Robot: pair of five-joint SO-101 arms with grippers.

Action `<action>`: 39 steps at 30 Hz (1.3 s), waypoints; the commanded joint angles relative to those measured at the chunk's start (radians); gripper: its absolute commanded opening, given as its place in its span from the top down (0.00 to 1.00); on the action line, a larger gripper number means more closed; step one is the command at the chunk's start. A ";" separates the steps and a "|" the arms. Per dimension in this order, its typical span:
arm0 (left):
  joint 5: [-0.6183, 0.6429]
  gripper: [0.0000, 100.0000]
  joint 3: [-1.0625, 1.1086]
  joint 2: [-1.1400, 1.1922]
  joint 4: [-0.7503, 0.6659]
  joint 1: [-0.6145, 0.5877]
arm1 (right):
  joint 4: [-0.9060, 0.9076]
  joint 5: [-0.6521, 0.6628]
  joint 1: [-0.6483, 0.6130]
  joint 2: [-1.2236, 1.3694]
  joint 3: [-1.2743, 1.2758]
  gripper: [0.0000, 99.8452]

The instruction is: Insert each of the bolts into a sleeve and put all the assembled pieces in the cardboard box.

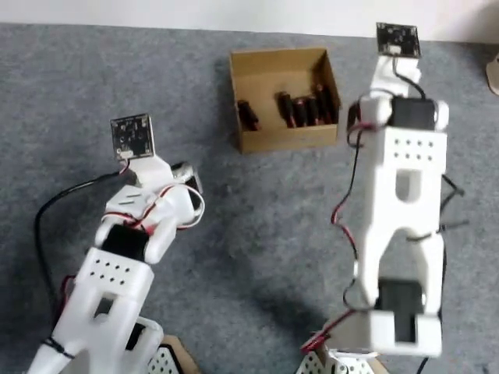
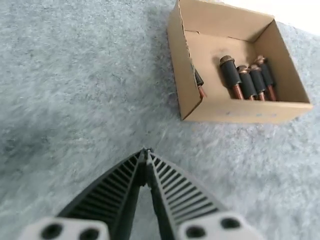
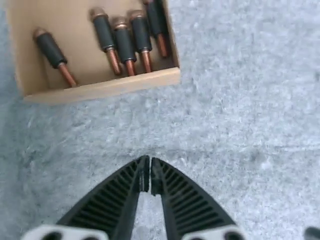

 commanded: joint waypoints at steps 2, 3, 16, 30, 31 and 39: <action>-0.015 0.99 -0.048 -0.073 0.089 -0.030 | -0.105 0.038 0.013 -0.237 0.220 1.00; -0.015 0.99 -0.042 -0.082 0.104 -0.041 | -0.124 0.048 0.012 -0.280 0.277 1.00; -0.103 0.99 0.142 -0.395 0.195 -0.159 | -0.314 0.057 0.013 -0.693 0.782 1.00; -0.207 0.99 0.320 -0.708 0.270 -0.203 | -0.440 0.054 0.013 -0.914 1.090 1.00; -0.209 0.99 0.329 -0.723 0.270 -0.216 | -0.440 0.054 0.013 -0.937 1.102 1.00; -0.255 0.99 0.352 -0.839 0.370 -0.232 | -0.504 0.057 0.012 -1.086 1.270 1.00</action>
